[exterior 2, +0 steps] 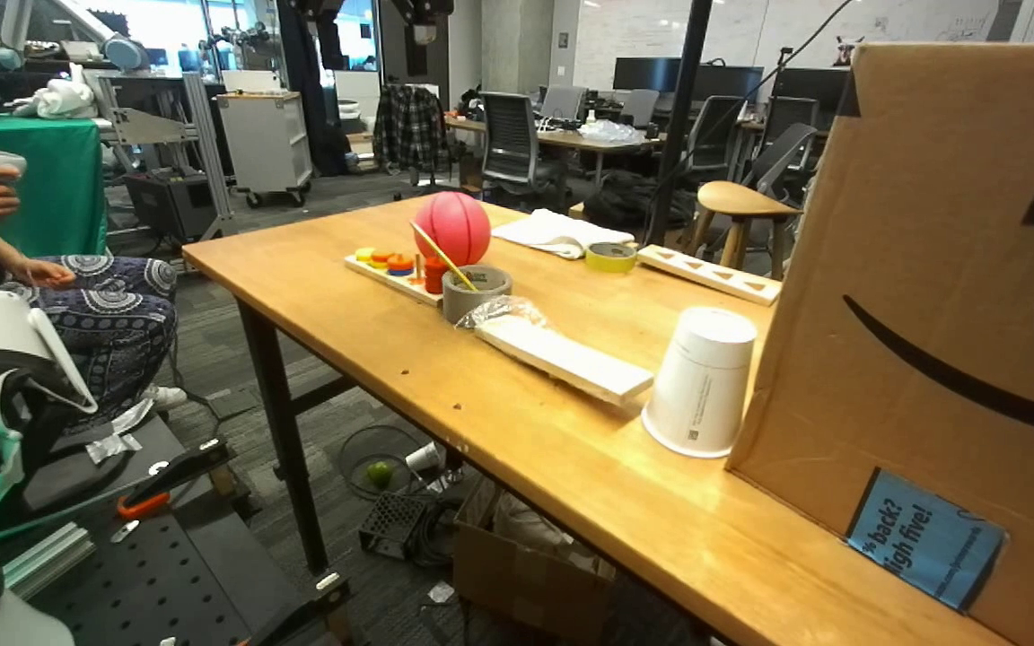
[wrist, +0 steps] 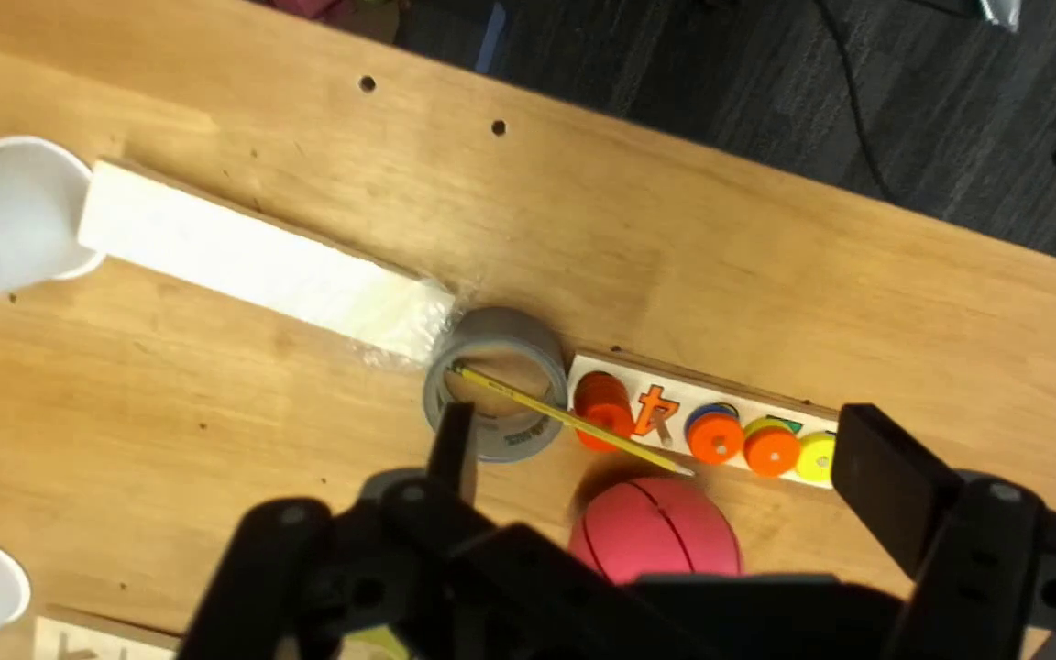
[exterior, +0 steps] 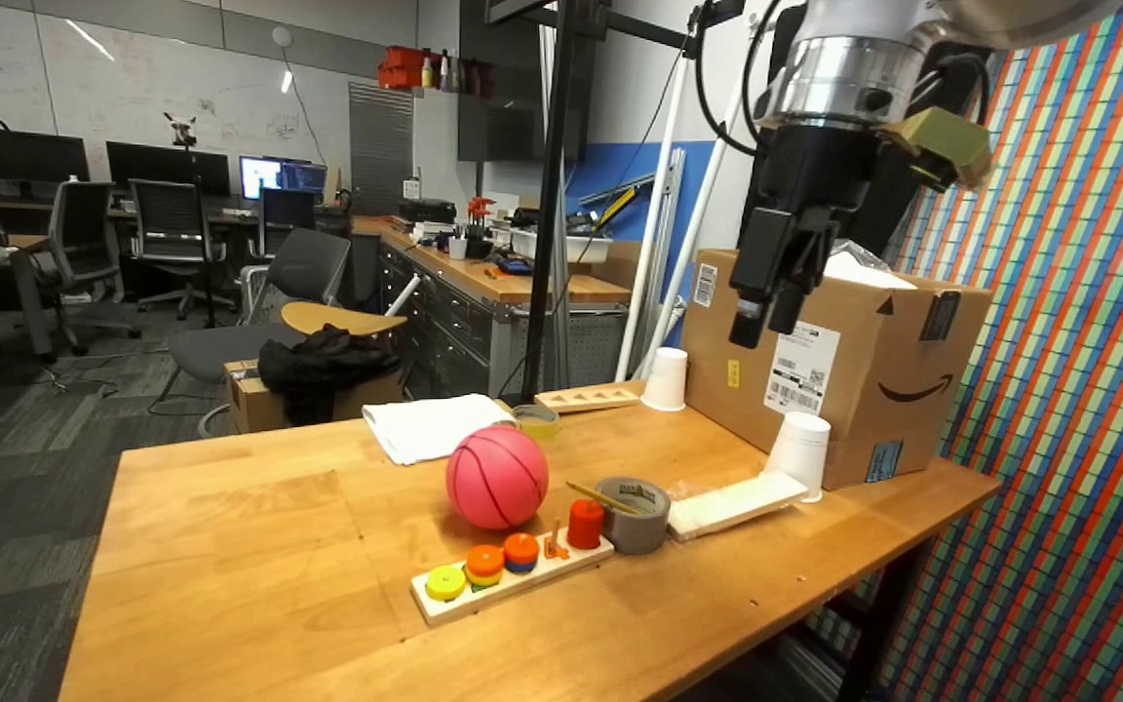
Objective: Move the basketball to the right.
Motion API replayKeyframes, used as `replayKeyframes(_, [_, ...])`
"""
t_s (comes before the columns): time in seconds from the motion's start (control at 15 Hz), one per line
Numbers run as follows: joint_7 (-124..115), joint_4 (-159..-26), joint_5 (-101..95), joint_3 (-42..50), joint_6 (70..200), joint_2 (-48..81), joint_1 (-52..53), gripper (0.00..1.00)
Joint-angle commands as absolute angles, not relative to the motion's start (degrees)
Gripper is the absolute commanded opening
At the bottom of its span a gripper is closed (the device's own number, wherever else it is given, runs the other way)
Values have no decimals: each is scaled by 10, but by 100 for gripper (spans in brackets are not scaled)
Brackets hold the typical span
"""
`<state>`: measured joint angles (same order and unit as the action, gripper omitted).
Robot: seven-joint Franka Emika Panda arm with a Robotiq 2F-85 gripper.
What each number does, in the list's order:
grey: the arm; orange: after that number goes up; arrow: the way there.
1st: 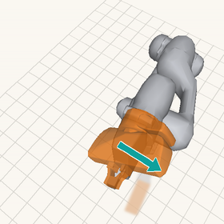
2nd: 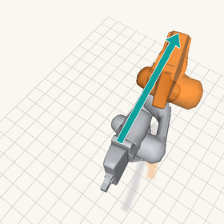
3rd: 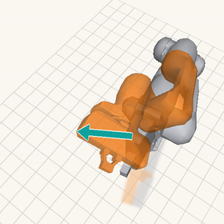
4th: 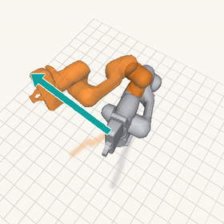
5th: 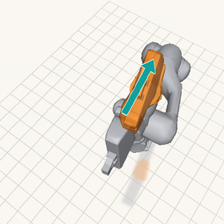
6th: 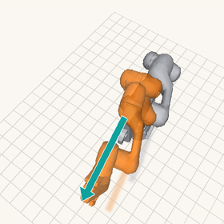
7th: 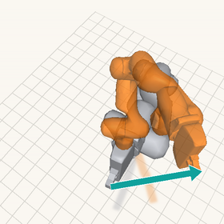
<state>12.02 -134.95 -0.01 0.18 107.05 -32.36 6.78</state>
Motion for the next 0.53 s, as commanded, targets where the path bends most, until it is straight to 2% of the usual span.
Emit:
replayKeyframes(0.0, [81,-1265,16,-44,1072,-242,87,100])
replayKeyframes(0.47, [41,-1148,10,-128,1101,-121,128,100])
